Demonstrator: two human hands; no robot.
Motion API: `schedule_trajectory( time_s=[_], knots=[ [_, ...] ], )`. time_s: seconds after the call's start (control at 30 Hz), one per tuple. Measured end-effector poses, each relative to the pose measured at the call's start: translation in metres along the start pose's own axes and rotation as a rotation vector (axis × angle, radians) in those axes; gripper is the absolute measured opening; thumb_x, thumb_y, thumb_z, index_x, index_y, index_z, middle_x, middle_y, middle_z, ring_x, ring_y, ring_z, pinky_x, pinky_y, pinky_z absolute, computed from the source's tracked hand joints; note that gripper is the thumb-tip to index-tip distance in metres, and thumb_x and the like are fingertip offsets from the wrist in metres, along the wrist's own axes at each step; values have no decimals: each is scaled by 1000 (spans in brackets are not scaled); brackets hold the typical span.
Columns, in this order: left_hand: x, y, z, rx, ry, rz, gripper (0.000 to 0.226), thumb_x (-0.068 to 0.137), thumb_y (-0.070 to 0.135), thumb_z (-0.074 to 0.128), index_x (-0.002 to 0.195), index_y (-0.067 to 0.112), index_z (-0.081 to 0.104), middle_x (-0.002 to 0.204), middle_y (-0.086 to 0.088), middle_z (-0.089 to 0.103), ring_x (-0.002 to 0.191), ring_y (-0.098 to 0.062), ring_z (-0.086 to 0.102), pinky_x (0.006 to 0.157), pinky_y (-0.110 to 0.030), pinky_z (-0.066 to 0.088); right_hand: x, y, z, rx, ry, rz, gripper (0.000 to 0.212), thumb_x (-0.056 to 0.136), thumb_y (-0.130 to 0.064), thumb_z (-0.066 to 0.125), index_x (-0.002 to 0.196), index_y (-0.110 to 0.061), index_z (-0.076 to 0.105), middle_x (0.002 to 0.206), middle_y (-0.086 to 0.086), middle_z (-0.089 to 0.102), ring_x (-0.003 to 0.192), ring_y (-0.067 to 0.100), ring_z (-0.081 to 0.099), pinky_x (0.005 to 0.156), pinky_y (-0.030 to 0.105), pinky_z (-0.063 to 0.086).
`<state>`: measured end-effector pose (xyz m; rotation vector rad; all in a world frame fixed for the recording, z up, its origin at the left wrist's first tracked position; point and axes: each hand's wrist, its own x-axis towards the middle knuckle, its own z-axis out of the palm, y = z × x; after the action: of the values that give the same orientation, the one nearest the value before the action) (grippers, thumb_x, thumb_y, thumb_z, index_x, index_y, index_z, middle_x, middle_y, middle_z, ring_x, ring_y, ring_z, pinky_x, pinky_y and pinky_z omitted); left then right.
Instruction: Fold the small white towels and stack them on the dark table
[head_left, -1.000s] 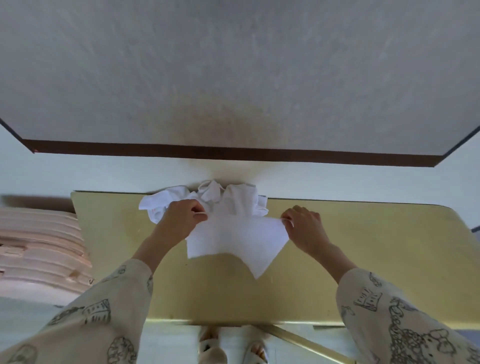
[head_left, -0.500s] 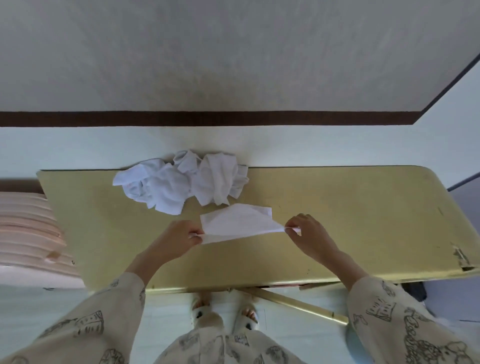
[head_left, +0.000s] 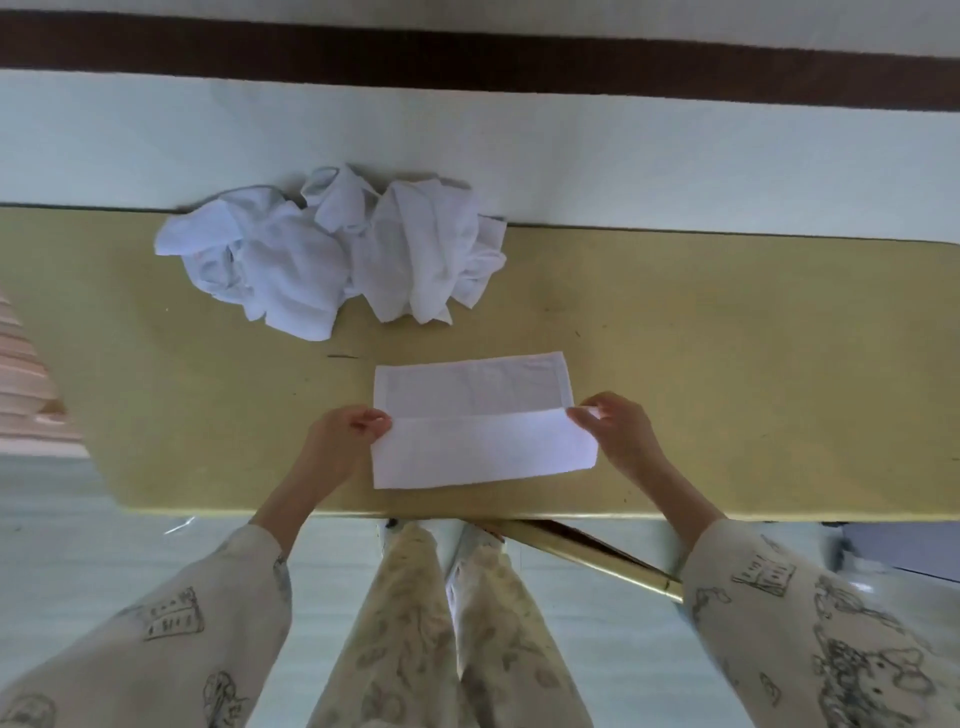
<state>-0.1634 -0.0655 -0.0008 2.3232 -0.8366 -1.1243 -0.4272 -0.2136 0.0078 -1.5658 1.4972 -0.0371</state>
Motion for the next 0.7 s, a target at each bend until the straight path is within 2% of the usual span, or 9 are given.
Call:
schedule_trajectory(
  time_s=[0.1, 0.2, 0.4, 0.5, 0.6, 0.7],
  knots=[
    [26, 6, 2, -65, 134, 15, 19, 87, 19, 61, 102, 10, 69, 92, -1, 64, 85, -14, 56, 73, -19, 39, 34, -11, 7, 74, 58, -23, 20, 89, -16, 59, 105, -4, 65, 95, 4, 61, 90, 15, 53, 75, 22, 35],
    [44, 8, 5, -119, 187, -2, 16, 86, 19, 62, 98, 11, 69, 88, -1, 64, 80, -13, 55, 64, -9, 38, 58, -15, 16, 110, 89, -33, 20, 89, -18, 58, 105, -8, 65, 93, 3, 62, 86, 15, 54, 75, 25, 39],
    [66, 2, 8, -133, 233, -65, 17, 86, 24, 62, 96, 12, 69, 87, 1, 64, 83, -15, 58, 76, -24, 41, 81, -18, 24, 36, 133, -71, 16, 88, -20, 57, 96, -9, 67, 84, -2, 61, 81, 12, 54, 72, 22, 37],
    [69, 3, 10, -93, 246, -62, 18, 87, 25, 61, 95, 11, 68, 86, 1, 63, 82, -14, 56, 75, -24, 40, 86, -17, 27, 15, 147, -58, 16, 89, -20, 56, 95, -9, 66, 74, -10, 55, 77, 10, 51, 70, 22, 36],
    [70, 6, 12, -54, 249, -75, 16, 88, 27, 59, 90, 13, 66, 80, 3, 61, 78, -14, 54, 68, -23, 38, 90, -17, 31, -21, 161, -48, 17, 89, -20, 54, 95, -10, 65, 77, -7, 56, 77, 12, 51, 68, 24, 36],
    [72, 7, 13, -23, 261, -77, 16, 89, 28, 57, 87, 13, 65, 75, 5, 58, 75, -13, 52, 68, -23, 36, 91, -17, 34, -74, 170, -51, 13, 89, -18, 53, 91, -11, 63, 72, -9, 54, 72, 14, 50, 56, 22, 35]
  ],
)
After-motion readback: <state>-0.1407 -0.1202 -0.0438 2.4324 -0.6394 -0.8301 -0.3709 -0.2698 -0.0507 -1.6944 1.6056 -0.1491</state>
